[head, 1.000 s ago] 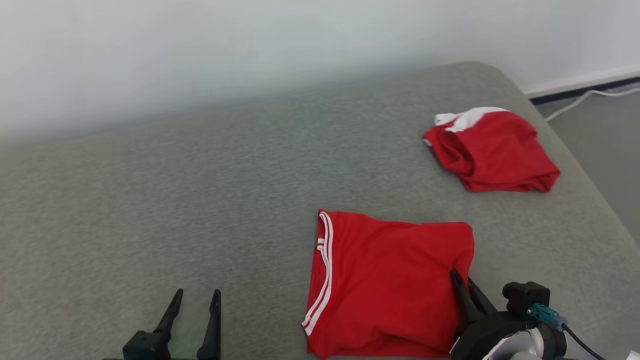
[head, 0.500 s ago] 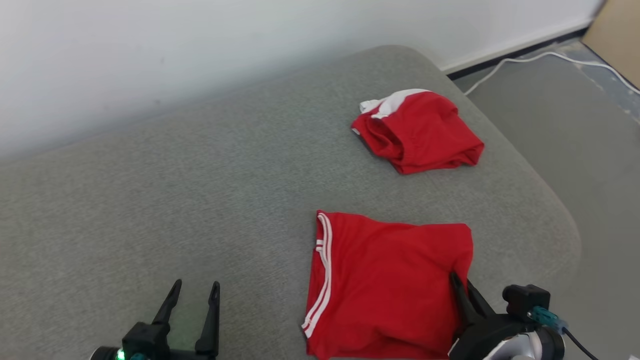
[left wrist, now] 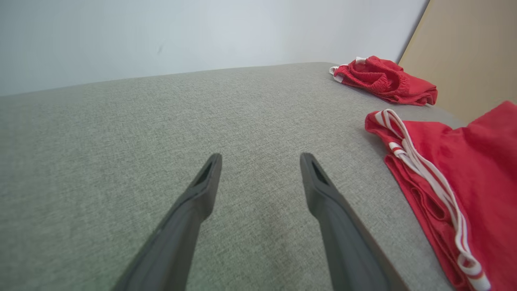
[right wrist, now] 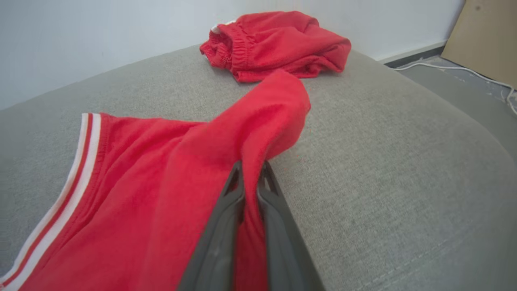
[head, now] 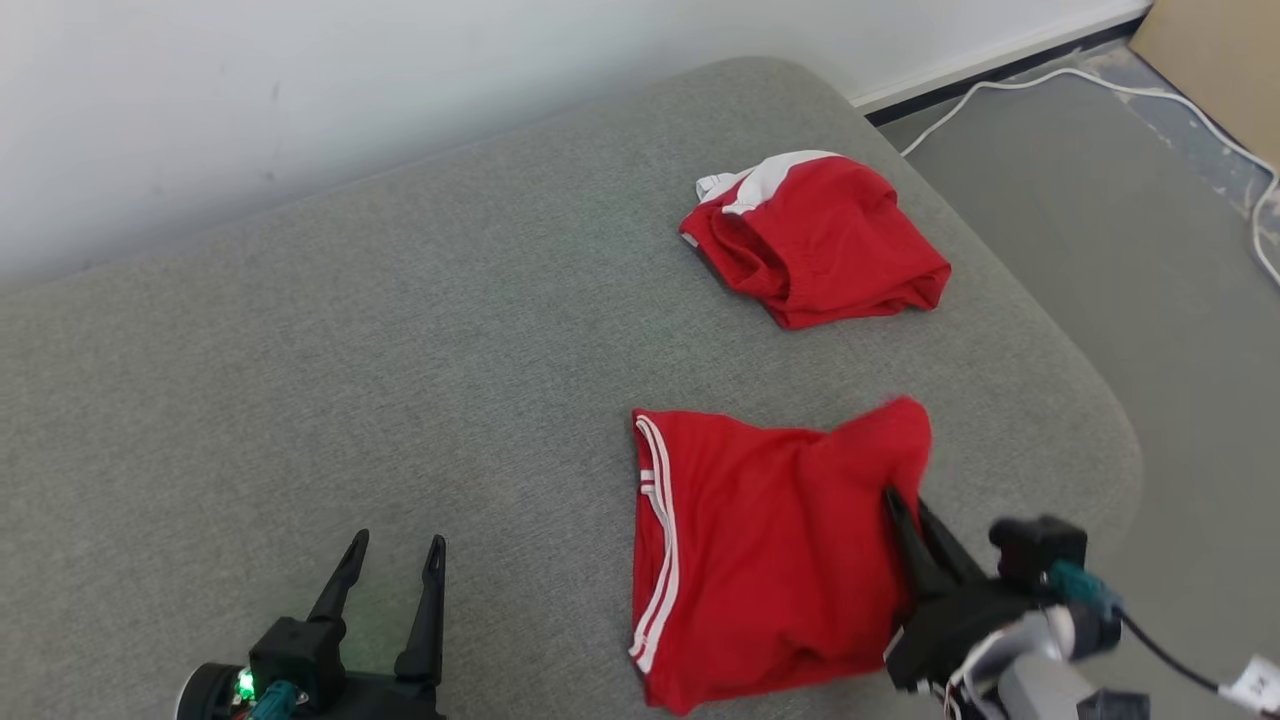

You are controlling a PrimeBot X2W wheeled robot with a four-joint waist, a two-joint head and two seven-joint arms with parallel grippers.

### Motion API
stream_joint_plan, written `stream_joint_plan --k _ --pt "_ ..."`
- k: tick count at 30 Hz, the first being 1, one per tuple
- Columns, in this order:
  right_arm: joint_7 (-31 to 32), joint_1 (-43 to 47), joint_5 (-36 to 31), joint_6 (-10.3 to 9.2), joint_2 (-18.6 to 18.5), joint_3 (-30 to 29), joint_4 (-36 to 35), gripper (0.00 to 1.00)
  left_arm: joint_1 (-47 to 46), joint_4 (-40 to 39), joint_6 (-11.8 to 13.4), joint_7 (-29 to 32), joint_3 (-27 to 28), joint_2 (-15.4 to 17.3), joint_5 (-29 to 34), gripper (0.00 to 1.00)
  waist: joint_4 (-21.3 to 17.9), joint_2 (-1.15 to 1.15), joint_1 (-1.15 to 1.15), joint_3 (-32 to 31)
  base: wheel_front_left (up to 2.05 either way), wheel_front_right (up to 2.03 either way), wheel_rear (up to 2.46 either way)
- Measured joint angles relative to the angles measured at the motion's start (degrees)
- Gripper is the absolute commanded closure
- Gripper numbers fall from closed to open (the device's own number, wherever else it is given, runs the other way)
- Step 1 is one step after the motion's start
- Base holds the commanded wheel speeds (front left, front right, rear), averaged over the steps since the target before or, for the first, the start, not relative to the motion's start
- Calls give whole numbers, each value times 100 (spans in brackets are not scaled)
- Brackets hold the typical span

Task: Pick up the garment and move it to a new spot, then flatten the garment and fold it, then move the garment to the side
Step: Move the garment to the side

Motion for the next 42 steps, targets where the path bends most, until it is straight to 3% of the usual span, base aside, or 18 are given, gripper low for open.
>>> stream_joint_plan --k 11,17,28,34,42 --pt "0 -1629 -188 0 -688 591 -168 100 -48 -37 -8 0 -4 -1 71 0 513 0 0 199 0 0 0" --pt "-1 -2487 -321 0 -1048 506 234 100 -151 -60 -55 0 -20 -1 145 0 813 0 0 396 0 0 0" --pt "-1 -3300 -948 0 -1641 -503 1434 100 -389 -53 -105 0 -156 49 353 0 1334 0 1 767 0 0 0" --pt "-1 -3465 -1527 0 -1683 -1138 2003 100 -511 -112 -109 -1 -231 70 361 0 1539 0 1 937 0 0 0" --pt "-1 -3404 -2310 0 -1778 -2412 2655 100 -619 -177 -107 -3 -363 89 370 0 1784 0 1 1100 0 0 0"
